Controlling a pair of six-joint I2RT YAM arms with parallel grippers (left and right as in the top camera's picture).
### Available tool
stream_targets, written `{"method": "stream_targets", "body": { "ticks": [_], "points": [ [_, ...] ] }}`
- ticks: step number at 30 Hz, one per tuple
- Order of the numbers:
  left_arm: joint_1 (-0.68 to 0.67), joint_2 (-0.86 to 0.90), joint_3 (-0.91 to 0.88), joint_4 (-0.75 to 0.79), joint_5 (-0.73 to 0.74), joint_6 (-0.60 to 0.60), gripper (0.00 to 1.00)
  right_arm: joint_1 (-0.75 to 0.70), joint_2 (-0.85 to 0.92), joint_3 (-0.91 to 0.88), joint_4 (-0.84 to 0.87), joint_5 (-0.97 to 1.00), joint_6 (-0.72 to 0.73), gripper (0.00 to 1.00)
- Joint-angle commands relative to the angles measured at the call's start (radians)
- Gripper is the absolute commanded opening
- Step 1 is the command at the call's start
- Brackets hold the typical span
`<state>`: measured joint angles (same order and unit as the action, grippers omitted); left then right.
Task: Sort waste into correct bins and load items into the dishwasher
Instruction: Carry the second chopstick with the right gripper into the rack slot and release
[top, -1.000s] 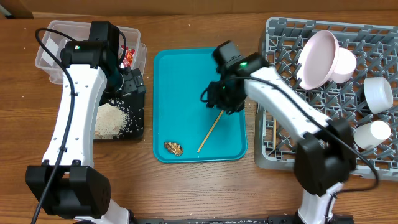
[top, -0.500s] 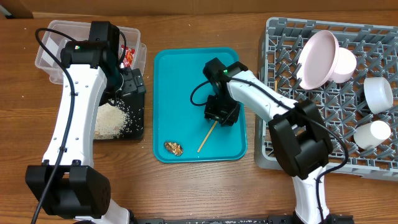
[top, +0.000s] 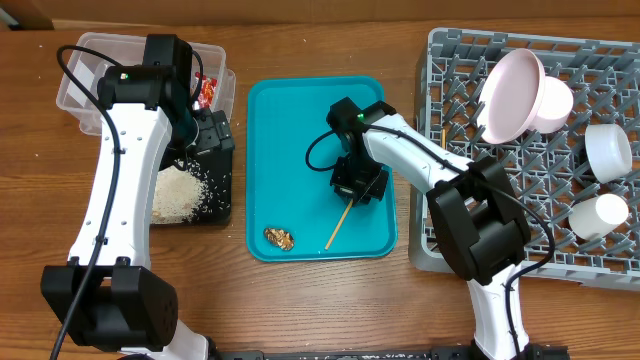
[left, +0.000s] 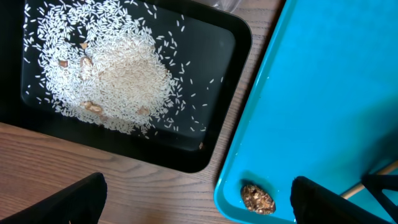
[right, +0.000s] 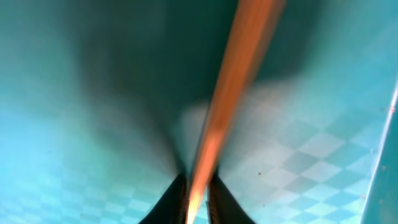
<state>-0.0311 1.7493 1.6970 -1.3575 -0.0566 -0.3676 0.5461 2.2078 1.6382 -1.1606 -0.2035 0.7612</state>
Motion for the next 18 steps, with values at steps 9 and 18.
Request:
{"method": "stream_targets", "body": {
  "ticks": [9, 18],
  "points": [
    [-0.002, -0.016, 0.019, 0.000, 0.005, -0.010, 0.96, -0.035, 0.011, 0.027, -0.069, 0.025, -0.073, 0.04],
    [-0.002, -0.016, 0.019, 0.000, 0.005, -0.006, 0.96, -0.126, -0.241, 0.176, -0.175, 0.072, -0.244, 0.04]
  ]
}}
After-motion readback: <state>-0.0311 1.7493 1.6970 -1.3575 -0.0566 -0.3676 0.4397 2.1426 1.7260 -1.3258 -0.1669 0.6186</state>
